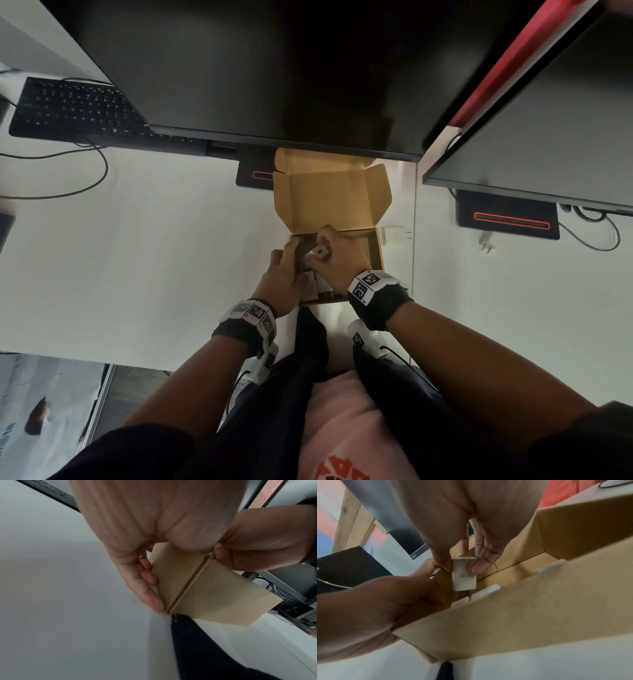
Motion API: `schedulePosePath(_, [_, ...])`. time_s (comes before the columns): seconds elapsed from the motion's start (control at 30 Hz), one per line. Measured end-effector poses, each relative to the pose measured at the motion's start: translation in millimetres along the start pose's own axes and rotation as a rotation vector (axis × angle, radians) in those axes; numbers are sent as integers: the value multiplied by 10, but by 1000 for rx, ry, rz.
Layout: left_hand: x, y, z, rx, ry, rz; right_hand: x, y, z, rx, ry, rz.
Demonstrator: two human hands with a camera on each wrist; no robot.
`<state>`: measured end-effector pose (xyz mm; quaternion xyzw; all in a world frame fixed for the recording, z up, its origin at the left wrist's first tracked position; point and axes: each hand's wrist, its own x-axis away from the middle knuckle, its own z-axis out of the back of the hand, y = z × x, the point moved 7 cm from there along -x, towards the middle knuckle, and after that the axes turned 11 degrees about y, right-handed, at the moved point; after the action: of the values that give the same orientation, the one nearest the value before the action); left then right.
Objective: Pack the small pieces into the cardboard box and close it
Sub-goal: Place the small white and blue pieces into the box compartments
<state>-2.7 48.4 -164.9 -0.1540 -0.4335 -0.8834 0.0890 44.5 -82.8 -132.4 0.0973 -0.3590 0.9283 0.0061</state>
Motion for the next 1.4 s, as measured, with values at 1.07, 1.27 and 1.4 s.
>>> schedulePosePath(1.07, [-8,104,6,-279,-19,-52,-67,261,725,80,291,146])
schedulePosePath(1.27, [10,100,-18,-295,-26,-21,-233,1011,902,419,168,-177])
schedulePosePath(1.4, [28,110,-14,-328,-27,-11,-197,1138,631,634,-97,-91])
